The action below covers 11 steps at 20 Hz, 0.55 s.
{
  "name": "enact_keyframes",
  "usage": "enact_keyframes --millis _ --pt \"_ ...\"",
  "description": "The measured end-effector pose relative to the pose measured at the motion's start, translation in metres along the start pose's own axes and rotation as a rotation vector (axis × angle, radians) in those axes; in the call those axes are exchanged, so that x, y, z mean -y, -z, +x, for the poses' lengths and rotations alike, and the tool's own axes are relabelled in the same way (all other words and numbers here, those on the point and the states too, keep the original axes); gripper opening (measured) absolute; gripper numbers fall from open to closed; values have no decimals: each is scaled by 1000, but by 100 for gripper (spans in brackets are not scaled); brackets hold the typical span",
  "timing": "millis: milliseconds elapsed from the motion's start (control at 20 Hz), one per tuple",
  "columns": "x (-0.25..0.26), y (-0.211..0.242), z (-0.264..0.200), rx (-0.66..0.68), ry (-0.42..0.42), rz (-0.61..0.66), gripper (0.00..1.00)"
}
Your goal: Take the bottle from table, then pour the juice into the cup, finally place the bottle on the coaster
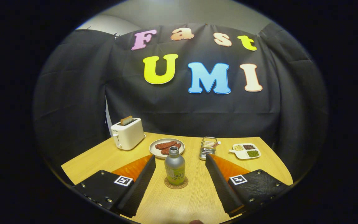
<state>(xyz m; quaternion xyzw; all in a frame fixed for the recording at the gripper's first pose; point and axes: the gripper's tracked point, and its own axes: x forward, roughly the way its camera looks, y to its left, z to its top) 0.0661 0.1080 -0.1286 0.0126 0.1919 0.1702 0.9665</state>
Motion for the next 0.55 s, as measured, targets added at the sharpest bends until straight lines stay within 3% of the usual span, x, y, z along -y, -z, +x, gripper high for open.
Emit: enact_keyframes --millis 350,550 --pt "-1 -33 -56 79 51 -7 98" --pt "5 -49 -85 129 121 -31 98"
